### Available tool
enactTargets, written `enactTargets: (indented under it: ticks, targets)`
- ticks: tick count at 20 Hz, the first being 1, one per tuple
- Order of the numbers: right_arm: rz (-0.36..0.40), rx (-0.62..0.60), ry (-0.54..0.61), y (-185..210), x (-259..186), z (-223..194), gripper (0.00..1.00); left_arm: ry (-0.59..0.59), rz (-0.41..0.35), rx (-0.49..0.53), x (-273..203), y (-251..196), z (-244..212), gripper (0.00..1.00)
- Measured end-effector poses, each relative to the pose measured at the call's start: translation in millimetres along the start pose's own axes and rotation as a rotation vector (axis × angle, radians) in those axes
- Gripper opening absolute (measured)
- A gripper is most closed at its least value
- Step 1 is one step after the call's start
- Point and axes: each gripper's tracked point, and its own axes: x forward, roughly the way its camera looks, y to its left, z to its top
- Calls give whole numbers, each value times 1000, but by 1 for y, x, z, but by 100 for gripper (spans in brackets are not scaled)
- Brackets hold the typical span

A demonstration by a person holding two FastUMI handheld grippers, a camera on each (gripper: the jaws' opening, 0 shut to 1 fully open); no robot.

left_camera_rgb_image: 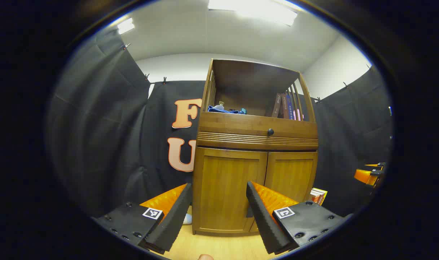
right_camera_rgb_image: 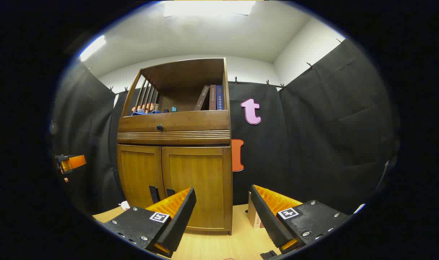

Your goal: Open the right door of the double-door shoe cabinet with the right hand, and open the left door with the left hand.

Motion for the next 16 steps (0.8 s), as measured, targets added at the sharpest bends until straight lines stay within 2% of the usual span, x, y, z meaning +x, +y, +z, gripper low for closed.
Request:
enactTargets:
  ticks: [1, 2, 3, 4, 7, 12, 15, 16]
  targets:
    - [-7, -4, 0, -1, 0, -1, 100, 2, -9, -9, 0, -1, 0, 94]
    - [-13, -10, 0, -3, -1, -1, 100, 3, -9, -3, -2, 1, 1, 99]
    - [-14, -18, -6, -2, 0, -1, 94, 1, 1, 20, -3, 5, 2, 96]
    - [-11, -24, -10, -1, -1, 0, 94, -8, 18, 49, -4, 10, 3, 94]
    - [2, -12, 1, 4, 1, -3, 94, -27, 71, 82, -4, 19, 4, 94]
    - [0, -20, 1, 6, 9, -3, 94, -5, 72, 83, 6, 19, -5, 96]
    - [4, -11, 6, 9, 12, -5, 94, -6, 75, 90, 10, 23, -6, 94]
    - [8, -13, 8, 11, 14, -6, 100, -5, 70, 89, 11, 22, -6, 99]
